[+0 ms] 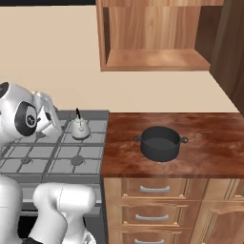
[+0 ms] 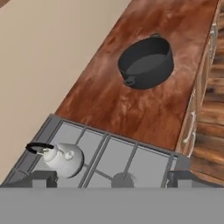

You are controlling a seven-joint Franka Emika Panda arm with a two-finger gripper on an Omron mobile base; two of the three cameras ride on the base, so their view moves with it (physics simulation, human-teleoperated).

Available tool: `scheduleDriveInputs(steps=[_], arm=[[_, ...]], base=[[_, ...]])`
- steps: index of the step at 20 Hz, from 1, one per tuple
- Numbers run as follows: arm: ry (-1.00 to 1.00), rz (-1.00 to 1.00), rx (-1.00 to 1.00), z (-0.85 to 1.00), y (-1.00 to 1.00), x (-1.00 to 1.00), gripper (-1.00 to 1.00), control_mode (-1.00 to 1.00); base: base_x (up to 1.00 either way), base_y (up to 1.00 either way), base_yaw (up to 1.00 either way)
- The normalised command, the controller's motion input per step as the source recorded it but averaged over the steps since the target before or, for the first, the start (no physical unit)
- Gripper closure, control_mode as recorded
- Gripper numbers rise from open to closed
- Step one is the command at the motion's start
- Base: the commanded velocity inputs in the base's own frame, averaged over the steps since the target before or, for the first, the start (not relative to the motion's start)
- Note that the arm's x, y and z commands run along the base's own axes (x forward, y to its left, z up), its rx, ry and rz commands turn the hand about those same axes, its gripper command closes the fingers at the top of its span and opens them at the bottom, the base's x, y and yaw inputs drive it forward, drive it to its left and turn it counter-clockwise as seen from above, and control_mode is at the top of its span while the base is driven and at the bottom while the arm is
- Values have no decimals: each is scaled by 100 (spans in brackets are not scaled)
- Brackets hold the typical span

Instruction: Pick the kettle from the cabinet and place it on a stove burner. Then pick the pot from the counter and place it on another stove burner. Finally, turn both burners on.

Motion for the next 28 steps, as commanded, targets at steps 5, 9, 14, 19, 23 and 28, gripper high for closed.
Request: scheduleDriveInputs(steps=[5,9,14,19,23,28], arm=[[-1,9,31,0,-68,-10,-100,-100],[0,6,27,0,-67,0,-100,-100],[0,7,21,0,-60,1,-100,-100],[0,6,12,0,-43,5,-100,-100],[2,3,3,-10,-45,5,-100,-100],[5,0,4,-19,-46,0,-100,-100]], base=[[0,0,0],[0,0,0],[0,0,0],[0,0,0],[0,0,0],[0,0,0]])
